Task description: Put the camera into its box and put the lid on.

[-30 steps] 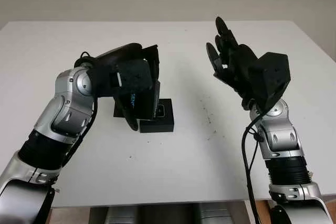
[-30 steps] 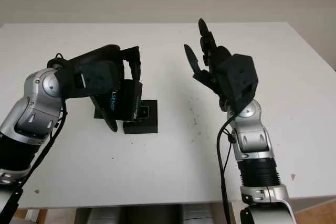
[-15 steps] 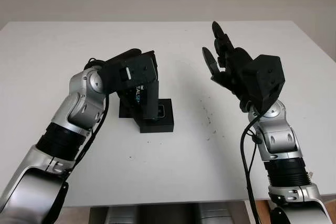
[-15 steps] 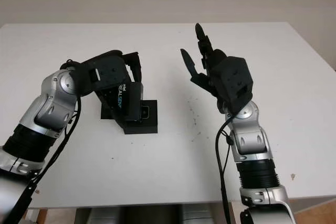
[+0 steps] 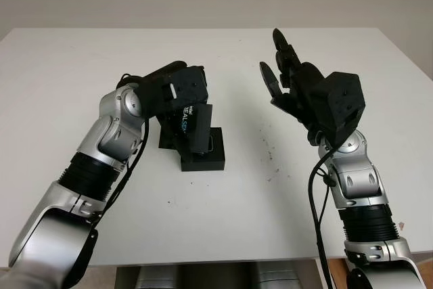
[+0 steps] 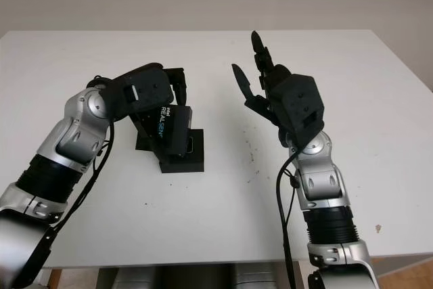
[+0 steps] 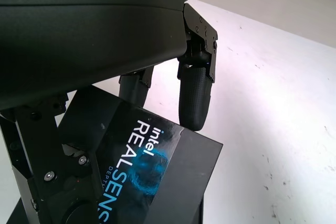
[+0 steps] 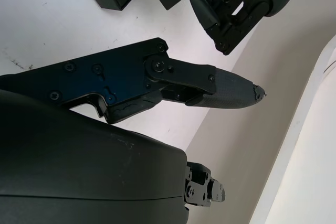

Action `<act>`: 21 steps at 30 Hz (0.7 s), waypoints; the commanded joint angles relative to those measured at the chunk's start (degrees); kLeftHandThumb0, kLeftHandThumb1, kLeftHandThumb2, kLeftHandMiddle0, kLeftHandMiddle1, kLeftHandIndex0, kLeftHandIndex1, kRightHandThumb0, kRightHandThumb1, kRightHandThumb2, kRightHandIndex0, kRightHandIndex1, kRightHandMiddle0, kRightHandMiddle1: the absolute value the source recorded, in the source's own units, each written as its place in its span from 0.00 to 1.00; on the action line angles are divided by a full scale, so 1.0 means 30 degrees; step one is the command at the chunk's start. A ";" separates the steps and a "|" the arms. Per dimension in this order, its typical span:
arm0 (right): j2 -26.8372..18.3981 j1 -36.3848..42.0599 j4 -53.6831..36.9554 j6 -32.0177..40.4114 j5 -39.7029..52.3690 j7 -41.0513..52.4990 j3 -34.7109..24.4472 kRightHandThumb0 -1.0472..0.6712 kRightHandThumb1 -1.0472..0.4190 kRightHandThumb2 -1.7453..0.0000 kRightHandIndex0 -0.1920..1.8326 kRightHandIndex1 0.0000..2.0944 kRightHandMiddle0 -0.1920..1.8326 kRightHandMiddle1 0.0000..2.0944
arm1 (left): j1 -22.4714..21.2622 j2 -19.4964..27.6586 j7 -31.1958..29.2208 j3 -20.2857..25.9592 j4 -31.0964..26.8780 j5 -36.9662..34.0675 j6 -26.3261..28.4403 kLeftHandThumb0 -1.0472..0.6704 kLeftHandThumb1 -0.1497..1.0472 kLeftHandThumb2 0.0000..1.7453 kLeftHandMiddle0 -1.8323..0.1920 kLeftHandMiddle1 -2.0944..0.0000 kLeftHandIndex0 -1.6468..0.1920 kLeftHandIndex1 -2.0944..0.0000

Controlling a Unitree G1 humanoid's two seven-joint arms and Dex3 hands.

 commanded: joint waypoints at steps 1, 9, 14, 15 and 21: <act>0.0020 0.0028 -0.0474 -0.0007 0.0033 -0.0075 -0.0037 0.17 0.00 0.65 0.01 0.02 0.03 0.03 | -0.0483 -0.0191 -0.0296 -0.0204 -0.0058 -0.0097 0.0179 0.42 0.97 0.03 0.80 0.00 0.63 0.00; -0.0010 0.0039 -0.0553 0.0239 0.0025 -0.0094 -0.0042 0.16 0.00 0.66 0.02 0.03 0.03 0.03 | -0.0615 -0.0285 -0.1276 -0.0164 -0.0298 -0.0588 0.0953 0.40 0.98 0.03 0.76 0.00 0.64 0.00; 0.0115 0.0102 -0.0422 -0.0195 0.0179 -0.0131 -0.0105 0.16 0.00 0.66 0.02 0.03 0.03 0.03 | -0.0984 -0.0569 -0.1952 0.0101 -0.0225 -0.1534 0.2507 0.38 0.98 0.03 0.72 0.00 0.63 0.00; 0.0144 0.0126 -0.0424 -0.0240 0.0212 -0.0145 -0.0121 0.17 0.00 0.66 0.02 0.03 0.03 0.03 | -0.1033 -0.0618 -0.1988 0.0161 -0.0222 -0.1723 0.2768 0.38 0.98 0.03 0.71 0.00 0.65 0.00; 0.0087 0.0275 -0.0504 -0.0402 0.0051 -0.0234 -0.0066 0.17 0.00 0.66 0.02 0.03 0.04 0.03 | -0.1294 -0.0847 -0.2007 0.0637 -0.0050 -0.2893 0.3898 0.39 0.98 0.03 0.62 0.00 0.71 0.00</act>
